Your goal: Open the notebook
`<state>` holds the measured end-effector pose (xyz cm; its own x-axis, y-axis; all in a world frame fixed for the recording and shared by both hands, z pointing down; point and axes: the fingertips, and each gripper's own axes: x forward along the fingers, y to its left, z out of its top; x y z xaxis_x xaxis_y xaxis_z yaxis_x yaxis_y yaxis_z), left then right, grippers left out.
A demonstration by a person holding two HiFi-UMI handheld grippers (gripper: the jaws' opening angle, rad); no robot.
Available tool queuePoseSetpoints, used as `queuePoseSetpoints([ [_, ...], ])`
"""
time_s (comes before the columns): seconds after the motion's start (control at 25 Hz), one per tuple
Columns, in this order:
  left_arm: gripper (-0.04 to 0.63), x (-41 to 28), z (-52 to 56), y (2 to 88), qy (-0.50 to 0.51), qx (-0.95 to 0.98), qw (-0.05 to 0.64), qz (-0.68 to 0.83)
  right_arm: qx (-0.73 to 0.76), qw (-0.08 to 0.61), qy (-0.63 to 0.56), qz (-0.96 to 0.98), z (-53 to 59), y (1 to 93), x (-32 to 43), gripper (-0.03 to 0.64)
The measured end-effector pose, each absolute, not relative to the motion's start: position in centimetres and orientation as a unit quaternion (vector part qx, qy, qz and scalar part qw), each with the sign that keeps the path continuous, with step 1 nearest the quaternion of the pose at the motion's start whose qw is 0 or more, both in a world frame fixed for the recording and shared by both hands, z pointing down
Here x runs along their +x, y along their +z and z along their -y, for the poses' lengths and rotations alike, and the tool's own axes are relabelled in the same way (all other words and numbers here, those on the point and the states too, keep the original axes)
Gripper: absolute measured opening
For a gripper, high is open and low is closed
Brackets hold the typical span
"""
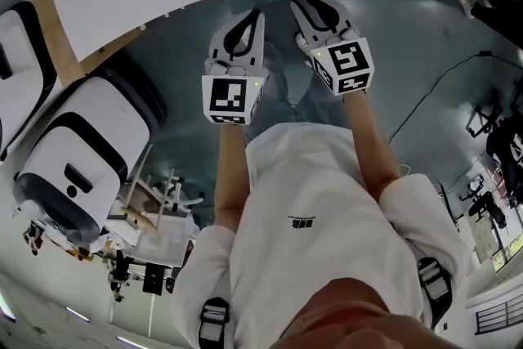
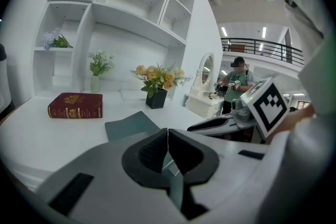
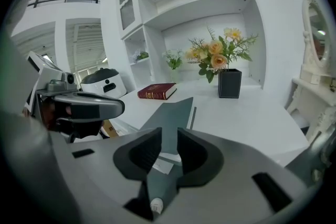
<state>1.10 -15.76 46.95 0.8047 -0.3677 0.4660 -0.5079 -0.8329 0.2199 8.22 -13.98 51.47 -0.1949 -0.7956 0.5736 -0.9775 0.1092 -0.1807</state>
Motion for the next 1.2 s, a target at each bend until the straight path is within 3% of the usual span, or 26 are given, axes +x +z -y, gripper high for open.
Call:
queuePoseSetpoints([
  [0.8,0.000,2.3,16.1,51.5,0.239,0.938,0.170,0.185,0.627,0.136,0.337,0.689,14.4,57.4,8.4,0.135],
  [1.2,0.000,2.1,16.2,51.7,0.238,0.937,0.174,0.188,0.627,0.066,0.384,0.674,14.8,57.6,8.3,0.051],
])
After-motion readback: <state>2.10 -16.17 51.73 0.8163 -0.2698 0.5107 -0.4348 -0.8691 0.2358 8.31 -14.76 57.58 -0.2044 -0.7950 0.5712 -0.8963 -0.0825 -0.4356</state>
